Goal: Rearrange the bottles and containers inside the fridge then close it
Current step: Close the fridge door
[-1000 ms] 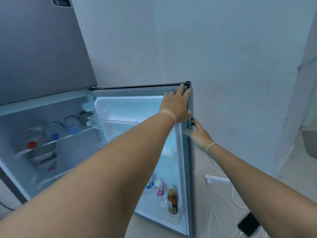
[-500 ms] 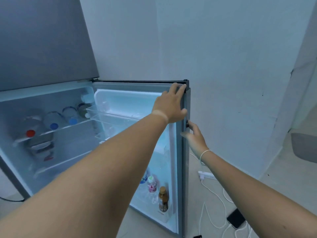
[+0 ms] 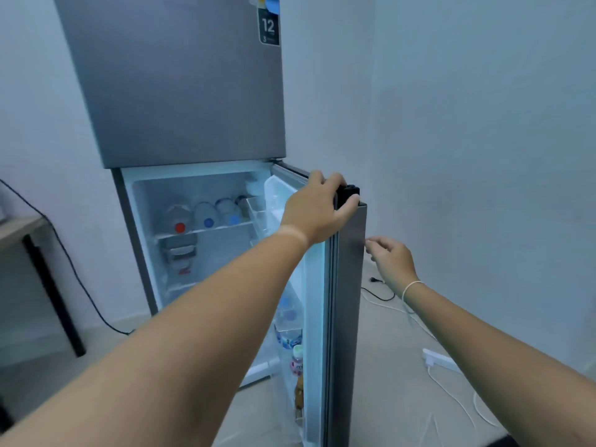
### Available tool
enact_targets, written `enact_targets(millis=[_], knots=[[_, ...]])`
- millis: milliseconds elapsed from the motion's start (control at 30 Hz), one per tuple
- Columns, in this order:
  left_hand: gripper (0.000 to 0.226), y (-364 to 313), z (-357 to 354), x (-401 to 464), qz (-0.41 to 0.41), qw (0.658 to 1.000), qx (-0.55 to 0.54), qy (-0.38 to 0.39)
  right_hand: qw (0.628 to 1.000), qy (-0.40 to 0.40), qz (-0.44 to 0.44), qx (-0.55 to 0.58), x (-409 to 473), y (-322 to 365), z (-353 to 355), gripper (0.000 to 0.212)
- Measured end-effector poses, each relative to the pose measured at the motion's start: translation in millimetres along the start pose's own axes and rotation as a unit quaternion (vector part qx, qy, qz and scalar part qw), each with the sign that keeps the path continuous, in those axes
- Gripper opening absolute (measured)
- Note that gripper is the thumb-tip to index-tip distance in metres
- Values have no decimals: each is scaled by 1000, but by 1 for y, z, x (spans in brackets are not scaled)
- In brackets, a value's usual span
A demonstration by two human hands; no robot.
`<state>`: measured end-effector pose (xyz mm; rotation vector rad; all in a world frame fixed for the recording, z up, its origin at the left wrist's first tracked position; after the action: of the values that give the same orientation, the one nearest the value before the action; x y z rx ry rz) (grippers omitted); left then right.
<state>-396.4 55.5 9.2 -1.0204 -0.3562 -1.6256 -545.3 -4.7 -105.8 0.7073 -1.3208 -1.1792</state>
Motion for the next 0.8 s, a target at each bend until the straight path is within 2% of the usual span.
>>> enact_targets(millis=[233,533,667,800], knots=[[35,87,95,-32,88,996,23,-18,987,142,72,14,-45,67,-115,13],[48,209,164,-35,193,967,163,24,946,268,175,-54,-62,126,-242,55],[49,259,175,-28,196,957,214,19,930,253,243,-113,-29,146,-280,64],[49,302,179,-23,189,947,260,15,870,200,368,-260,10,163,-313,70]])
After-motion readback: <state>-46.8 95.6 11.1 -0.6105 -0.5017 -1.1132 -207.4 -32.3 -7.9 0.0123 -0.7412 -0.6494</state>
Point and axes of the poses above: each hand's wrist, its own x-axis towards the middle knuckle, its own z-axis out of the back of the hand, y = z × x, the point moved 6 cm from there along x, towards the middle knuckle, and after that the axes turned 7 degrees about -y, right-handed, at the moved point
